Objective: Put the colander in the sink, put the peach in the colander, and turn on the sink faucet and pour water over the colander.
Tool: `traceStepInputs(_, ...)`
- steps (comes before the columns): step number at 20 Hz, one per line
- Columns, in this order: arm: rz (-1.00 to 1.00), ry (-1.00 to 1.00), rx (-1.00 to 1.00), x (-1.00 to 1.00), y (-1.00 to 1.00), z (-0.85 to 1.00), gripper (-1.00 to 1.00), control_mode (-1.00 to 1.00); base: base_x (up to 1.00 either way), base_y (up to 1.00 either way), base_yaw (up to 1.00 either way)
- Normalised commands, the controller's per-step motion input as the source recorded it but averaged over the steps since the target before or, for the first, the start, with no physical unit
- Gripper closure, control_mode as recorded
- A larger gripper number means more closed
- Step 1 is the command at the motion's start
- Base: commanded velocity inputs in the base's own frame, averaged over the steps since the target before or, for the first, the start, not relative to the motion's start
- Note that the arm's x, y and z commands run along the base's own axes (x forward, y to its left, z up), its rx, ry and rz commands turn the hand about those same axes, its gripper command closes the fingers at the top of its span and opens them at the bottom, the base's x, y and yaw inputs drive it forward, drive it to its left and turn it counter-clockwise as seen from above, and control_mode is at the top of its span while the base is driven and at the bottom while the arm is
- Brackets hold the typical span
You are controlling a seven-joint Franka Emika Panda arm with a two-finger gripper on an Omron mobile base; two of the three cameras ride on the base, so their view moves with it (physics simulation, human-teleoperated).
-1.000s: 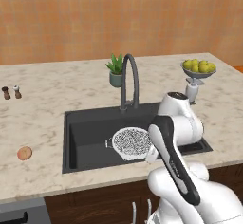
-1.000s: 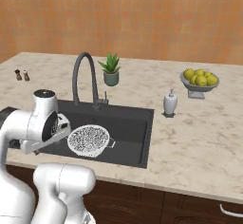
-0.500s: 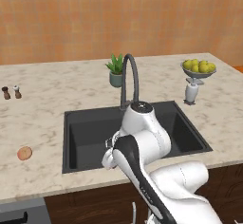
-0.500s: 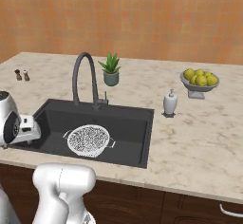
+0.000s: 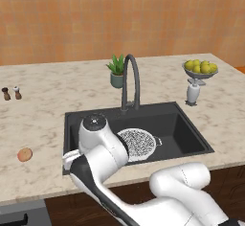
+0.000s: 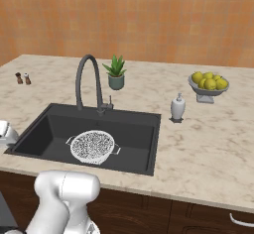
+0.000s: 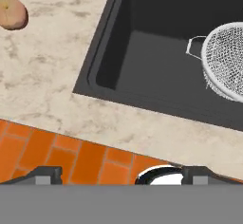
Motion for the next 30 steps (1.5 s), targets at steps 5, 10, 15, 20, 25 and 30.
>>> traceStepInputs(5,-0.23,-0.05,0.0,0.46,0.97,0.0,-1.0,-1.0,0.0,0.0,0.0)
traceStepInputs(10,-0.16,0.0,0.0,0.51,0.76,0.0,-1.0,-1.0,0.0,0.0,0.0)
traceStepInputs(15,-0.05,0.04,0.0,0.45,0.67,0.0,-1.0,-1.0,0.0,0.0,0.0)
traceStepInputs(20,0.0,0.05,0.0,0.39,0.66,-0.08,-1.0,-1.0,0.0,0.0,0.0)
traceStepInputs(25,0.0,0.06,0.0,0.35,0.53,-0.3,-1.0,-1.0,0.0,0.0,0.0)
traceStepInputs(30,0.0,0.02,0.0,0.22,0.41,-0.35,-1.0,-1.0,0.0,0.0,0.0)
